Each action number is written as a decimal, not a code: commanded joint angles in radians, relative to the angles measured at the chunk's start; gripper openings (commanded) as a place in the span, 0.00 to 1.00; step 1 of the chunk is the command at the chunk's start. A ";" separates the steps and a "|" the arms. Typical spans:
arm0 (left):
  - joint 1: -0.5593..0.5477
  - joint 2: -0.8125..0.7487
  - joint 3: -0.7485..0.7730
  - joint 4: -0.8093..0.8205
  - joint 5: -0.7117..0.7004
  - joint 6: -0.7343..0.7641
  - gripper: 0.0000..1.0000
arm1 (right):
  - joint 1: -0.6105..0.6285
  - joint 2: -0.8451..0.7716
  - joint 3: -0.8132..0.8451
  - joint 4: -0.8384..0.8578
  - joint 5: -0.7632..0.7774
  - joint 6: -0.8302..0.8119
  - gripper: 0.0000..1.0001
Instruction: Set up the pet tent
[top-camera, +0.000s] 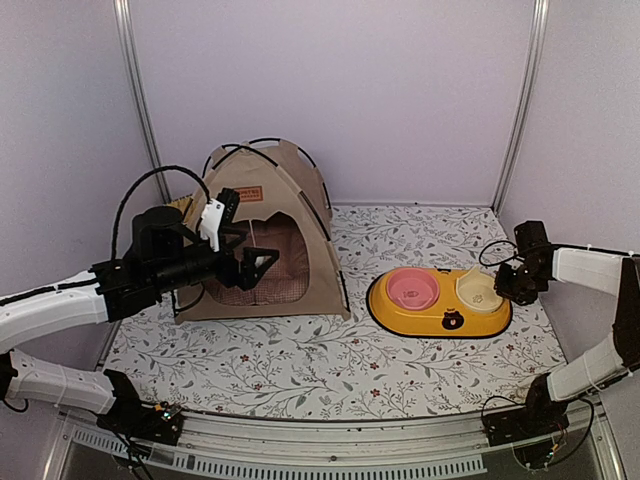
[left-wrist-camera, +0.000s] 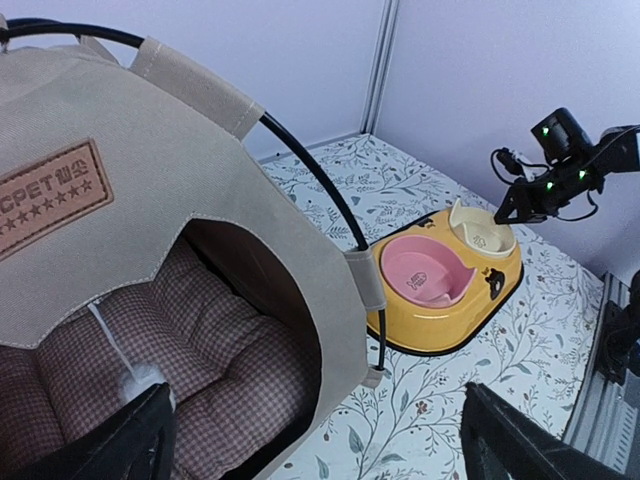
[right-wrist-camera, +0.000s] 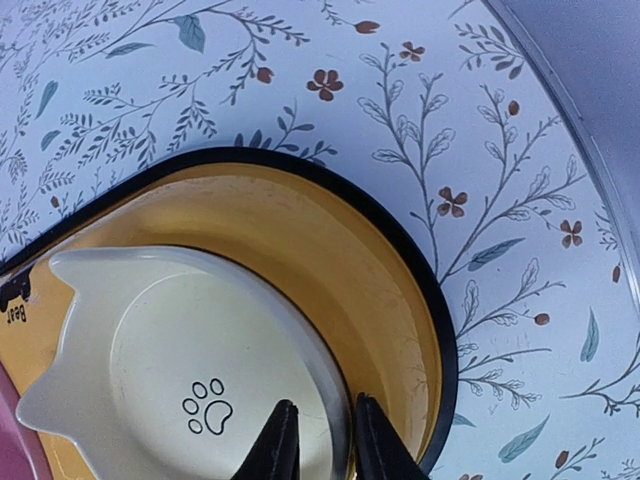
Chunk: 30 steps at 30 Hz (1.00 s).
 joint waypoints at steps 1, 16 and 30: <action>-0.014 0.010 0.014 0.017 -0.002 -0.005 0.99 | 0.014 0.004 0.024 0.017 0.018 -0.005 0.25; -0.013 0.009 0.015 -0.046 -0.180 -0.103 0.99 | 0.038 -0.110 0.075 0.032 -0.011 -0.016 0.92; -0.008 -0.189 -0.035 -0.274 -0.344 -0.279 0.99 | 0.043 -0.235 0.072 0.218 -0.107 -0.025 0.99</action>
